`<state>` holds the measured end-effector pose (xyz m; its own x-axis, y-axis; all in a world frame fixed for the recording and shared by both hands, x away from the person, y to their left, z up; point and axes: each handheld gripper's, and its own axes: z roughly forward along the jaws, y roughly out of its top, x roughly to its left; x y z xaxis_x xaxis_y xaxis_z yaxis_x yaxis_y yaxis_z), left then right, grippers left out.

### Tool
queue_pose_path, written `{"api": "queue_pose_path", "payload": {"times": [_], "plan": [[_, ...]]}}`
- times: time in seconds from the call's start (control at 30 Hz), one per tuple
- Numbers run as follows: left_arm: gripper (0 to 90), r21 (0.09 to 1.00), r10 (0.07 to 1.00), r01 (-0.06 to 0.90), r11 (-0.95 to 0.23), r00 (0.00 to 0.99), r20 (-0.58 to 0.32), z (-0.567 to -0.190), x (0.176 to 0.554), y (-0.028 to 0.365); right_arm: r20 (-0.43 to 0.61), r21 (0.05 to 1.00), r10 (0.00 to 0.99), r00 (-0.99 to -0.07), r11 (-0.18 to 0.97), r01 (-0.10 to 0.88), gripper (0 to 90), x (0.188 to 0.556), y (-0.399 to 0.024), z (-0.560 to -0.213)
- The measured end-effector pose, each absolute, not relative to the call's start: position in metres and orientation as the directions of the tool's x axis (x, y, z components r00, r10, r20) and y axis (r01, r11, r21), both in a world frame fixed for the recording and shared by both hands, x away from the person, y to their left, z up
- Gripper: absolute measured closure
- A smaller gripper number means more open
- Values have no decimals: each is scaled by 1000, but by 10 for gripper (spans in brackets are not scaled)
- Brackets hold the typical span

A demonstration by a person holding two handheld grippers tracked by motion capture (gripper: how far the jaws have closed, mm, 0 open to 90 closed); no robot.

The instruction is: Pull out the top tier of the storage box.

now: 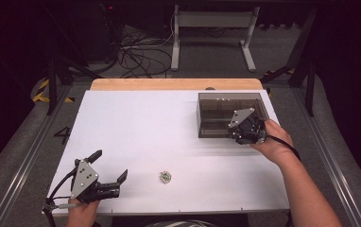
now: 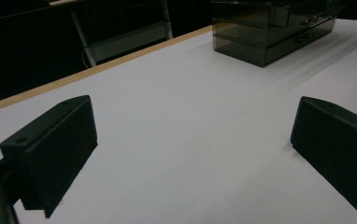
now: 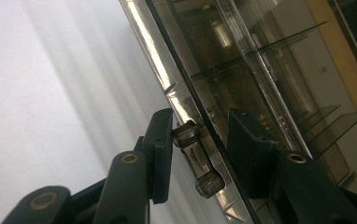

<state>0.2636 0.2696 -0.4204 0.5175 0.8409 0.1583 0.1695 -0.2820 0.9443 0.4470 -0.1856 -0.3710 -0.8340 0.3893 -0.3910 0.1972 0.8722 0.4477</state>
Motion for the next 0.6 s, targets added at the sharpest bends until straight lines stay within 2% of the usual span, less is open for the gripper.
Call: {"api": "queue_pose_path", "payload": {"times": [0.6], "plan": [[13, 944, 841, 170, -281, 517, 158, -420, 264, 270, -395, 448, 382, -836, 874, 188, 624, 437, -186, -365]]}}
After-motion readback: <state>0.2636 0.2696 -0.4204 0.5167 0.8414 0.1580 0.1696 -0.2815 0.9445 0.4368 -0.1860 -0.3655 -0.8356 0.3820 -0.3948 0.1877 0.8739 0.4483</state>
